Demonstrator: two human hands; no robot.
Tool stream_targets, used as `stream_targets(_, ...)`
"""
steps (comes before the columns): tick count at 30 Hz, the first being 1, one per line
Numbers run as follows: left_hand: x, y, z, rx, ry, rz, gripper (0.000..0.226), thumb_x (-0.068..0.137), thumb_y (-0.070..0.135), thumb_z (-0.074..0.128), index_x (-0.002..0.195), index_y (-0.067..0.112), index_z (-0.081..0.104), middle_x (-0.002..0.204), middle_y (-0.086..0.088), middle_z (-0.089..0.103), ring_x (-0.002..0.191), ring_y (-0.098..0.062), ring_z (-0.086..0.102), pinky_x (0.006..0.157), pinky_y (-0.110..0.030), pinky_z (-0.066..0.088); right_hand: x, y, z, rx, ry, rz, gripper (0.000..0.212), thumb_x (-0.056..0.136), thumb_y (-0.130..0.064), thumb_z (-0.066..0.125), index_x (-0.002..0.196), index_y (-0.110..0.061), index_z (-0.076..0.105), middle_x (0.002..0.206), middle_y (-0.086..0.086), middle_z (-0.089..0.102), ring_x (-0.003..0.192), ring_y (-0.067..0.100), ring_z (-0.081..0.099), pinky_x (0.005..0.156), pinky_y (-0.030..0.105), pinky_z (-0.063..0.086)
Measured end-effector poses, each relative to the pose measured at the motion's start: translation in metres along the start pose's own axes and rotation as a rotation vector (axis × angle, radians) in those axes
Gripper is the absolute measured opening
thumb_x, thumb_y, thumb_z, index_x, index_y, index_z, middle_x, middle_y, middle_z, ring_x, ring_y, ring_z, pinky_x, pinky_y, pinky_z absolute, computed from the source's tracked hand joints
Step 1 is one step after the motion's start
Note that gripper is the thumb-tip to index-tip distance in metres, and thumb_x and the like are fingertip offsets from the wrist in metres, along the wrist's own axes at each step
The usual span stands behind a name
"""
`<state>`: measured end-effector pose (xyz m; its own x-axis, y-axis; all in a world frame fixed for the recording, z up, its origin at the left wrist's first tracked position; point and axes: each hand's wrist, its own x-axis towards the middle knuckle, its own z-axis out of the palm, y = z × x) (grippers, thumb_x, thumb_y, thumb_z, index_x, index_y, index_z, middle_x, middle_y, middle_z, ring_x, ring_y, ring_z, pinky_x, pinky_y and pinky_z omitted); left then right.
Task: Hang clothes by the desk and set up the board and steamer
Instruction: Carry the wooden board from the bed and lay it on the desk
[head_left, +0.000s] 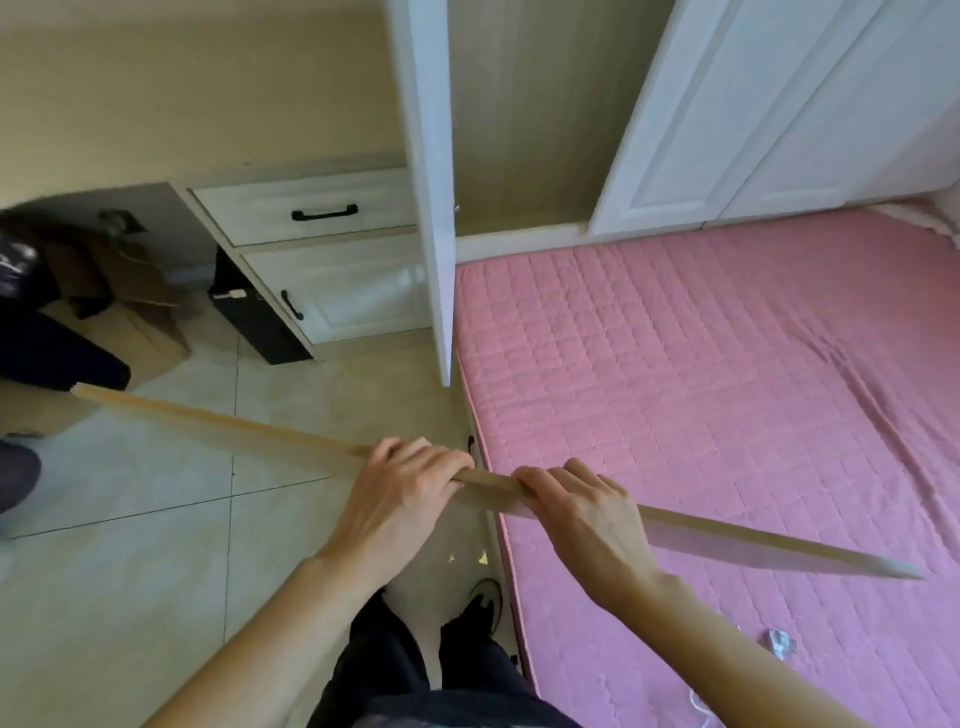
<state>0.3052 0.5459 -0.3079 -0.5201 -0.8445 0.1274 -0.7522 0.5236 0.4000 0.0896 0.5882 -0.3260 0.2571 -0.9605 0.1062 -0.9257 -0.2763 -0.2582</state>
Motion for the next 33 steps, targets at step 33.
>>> stream_targets(33,-0.152,-0.311,-0.243,0.157,0.269,-0.283,0.03,0.094,0.034,0.042,0.109,0.023,0.065,0.097,0.014,0.065,0.095,-0.01,0.054,0.085,-0.028,0.035,0.257,-0.361,0.023,0.127,0.104,-0.388,0.01,0.087,-0.027,0.066,0.097,-0.027,0.065,0.069,-0.01,0.063,0.06,0.013,0.056,0.036,0.028,0.042)
